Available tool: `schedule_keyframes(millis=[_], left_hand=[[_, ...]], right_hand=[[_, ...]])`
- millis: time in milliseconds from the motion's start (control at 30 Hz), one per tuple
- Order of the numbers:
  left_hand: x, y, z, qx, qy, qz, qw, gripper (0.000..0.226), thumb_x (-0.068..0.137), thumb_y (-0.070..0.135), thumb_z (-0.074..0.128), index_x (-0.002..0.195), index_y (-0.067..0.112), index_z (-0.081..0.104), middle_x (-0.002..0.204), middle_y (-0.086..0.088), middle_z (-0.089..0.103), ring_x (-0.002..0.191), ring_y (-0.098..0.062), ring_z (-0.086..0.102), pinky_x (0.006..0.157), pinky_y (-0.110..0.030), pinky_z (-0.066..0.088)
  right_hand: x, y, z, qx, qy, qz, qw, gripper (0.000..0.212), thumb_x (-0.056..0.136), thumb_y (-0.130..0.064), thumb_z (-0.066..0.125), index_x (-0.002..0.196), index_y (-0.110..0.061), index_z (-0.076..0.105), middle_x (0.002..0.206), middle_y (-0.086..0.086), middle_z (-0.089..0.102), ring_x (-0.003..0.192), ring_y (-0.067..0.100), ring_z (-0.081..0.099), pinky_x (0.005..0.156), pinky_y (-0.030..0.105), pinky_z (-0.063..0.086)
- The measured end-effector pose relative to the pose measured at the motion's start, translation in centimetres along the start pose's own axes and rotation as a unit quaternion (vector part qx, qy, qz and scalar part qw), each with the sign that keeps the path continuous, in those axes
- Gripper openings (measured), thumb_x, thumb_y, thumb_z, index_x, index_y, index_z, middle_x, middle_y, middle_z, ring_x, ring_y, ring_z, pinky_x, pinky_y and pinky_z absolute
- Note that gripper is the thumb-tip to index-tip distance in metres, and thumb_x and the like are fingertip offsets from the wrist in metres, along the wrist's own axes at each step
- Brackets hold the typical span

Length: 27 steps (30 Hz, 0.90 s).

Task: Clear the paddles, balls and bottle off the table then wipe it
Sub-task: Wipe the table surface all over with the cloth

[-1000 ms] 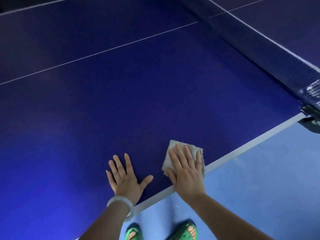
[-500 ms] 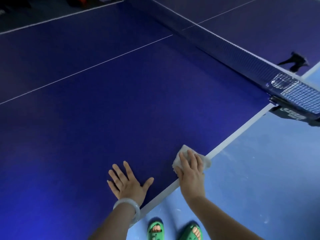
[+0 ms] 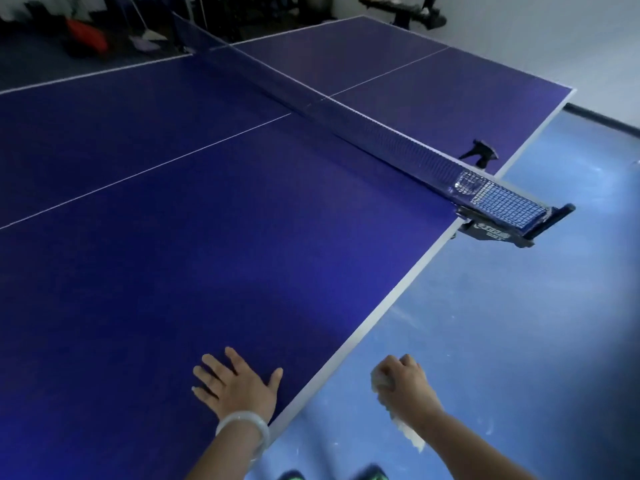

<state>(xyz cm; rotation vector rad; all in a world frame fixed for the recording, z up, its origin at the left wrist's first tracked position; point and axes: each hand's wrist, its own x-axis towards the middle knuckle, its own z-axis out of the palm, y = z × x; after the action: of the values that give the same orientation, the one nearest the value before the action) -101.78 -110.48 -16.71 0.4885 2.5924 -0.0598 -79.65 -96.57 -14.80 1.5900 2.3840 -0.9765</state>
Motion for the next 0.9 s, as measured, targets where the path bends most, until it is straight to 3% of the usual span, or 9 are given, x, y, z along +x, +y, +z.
schedule_keyframes(millis=[100, 200, 300, 400, 533, 633, 733, 833, 900], left_hand=[[-0.9, 1.4, -0.4, 0.012, 0.002, 0.056, 0.998, 0.081, 0.098, 0.055, 0.038, 0.155, 0.010, 0.002, 0.161, -0.019, -0.009, 0.148, -0.043, -0.005, 0.121, -0.049, 0.006], [-2.5, 3.9, -0.4, 0.016, -0.002, 0.197, 0.980, 0.054, 0.102, 0.041, 0.036, 0.152, 0.021, 0.025, 0.162, -0.006, 0.009, 0.150, -0.030, 0.005, 0.122, -0.041, 0.011], [-4.8, 7.7, -0.9, 0.013, -0.019, 0.317, 0.948, 0.033, 0.102, 0.030, 0.036, 0.129, 0.019, 0.052, 0.142, 0.000, 0.042, 0.136, -0.022, 0.038, 0.110, -0.033, 0.030], [-7.4, 12.1, -0.9, -0.010, -0.062, 0.372, 0.926, 0.023, 0.100, 0.022, 0.037, 0.107, 0.013, 0.057, 0.119, -0.003, 0.053, 0.112, -0.023, 0.054, 0.096, -0.035, 0.042], [-10.8, 18.8, 0.9, -0.013, -0.103, 0.418, 0.903, 0.029, 0.102, 0.026, 0.041, 0.125, 0.014, 0.055, 0.137, -0.002, 0.050, 0.126, -0.020, 0.048, 0.104, -0.029, 0.037], [-14.1, 24.0, 2.7, -0.012, -0.113, 0.422, 0.900, 0.032, 0.101, 0.029, 0.043, 0.127, 0.014, 0.056, 0.133, -0.002, 0.053, 0.120, -0.021, 0.054, 0.100, -0.029, 0.042], [-18.5, 30.1, 4.4, -0.045, -0.143, 0.412, 0.899, 0.031, 0.100, 0.027, 0.046, 0.114, 0.005, 0.063, 0.122, -0.014, 0.062, 0.111, -0.029, 0.058, 0.091, -0.032, 0.043], [-22.8, 35.9, 5.5, -0.148, -0.196, 0.371, 0.895, 0.041, 0.102, 0.031, 0.046, 0.098, -0.007, 0.063, 0.108, -0.030, 0.063, 0.102, -0.040, 0.059, 0.082, -0.040, 0.044], [-25.1, 39.2, 6.2, -0.230, -0.260, 0.332, 0.877, 0.044, 0.102, 0.035, 0.045, 0.101, -0.002, 0.068, 0.107, -0.024, 0.068, 0.096, -0.032, 0.065, 0.077, -0.035, 0.047]], right_hand=[[-1.1, 2.1, -0.9, 0.039, 0.023, 0.027, 0.999, 0.015, 0.079, -0.006, 0.052, 0.075, -0.020, 0.055, 0.093, -0.001, 0.045, 0.076, 0.013, 0.059, 0.050, 0.027, 0.053], [-2.0, 3.5, -1.9, 0.053, 0.041, 0.026, 0.997, 0.010, 0.083, -0.007, 0.050, 0.082, -0.010, 0.059, 0.087, -0.001, 0.051, 0.054, 0.012, 0.058, 0.043, 0.028, 0.046], [-2.0, 5.0, -3.7, 0.084, 0.063, 0.013, 0.994, 0.015, 0.080, -0.011, 0.058, 0.088, -0.021, 0.066, 0.095, -0.006, 0.044, 0.074, 0.006, 0.060, 0.054, 0.022, 0.053], [-1.9, 7.1, -5.9, 0.113, 0.082, 0.006, 0.990, 0.016, 0.080, -0.014, 0.064, 0.093, -0.023, 0.066, 0.096, -0.009, 0.041, 0.091, 0.011, 0.053, 0.055, 0.018, 0.051], [-1.9, 11.9, -9.6, 0.125, 0.123, -0.011, 0.984, 0.020, 0.079, -0.015, 0.070, 0.098, -0.021, 0.069, 0.093, -0.009, 0.043, 0.098, 0.018, 0.050, 0.072, 0.020, 0.047], [-2.6, 16.5, -12.9, 0.135, 0.146, -0.005, 0.980, 0.019, 0.078, -0.014, 0.072, 0.095, -0.020, 0.071, 0.092, -0.006, 0.045, 0.096, 0.019, 0.049, 0.064, 0.003, 0.037], [-3.2, 21.5, -16.5, 0.151, 0.165, -0.002, 0.975, 0.019, 0.076, -0.010, 0.073, 0.092, -0.021, 0.072, 0.091, -0.006, 0.047, 0.095, 0.021, 0.050, 0.064, -0.001, 0.034], [-4.0, 25.3, -20.3, 0.188, 0.160, -0.020, 0.969, 0.017, 0.077, -0.005, 0.071, 0.084, -0.021, 0.070, 0.094, -0.001, 0.051, 0.094, 0.027, 0.054, 0.068, 0.012, 0.044], [-4.4, 27.3, -22.2, 0.209, 0.167, -0.034, 0.963, 0.022, 0.076, -0.001, 0.070, 0.080, -0.022, 0.067, 0.097, 0.002, 0.054, 0.095, 0.028, 0.055, 0.072, 0.024, 0.048]])
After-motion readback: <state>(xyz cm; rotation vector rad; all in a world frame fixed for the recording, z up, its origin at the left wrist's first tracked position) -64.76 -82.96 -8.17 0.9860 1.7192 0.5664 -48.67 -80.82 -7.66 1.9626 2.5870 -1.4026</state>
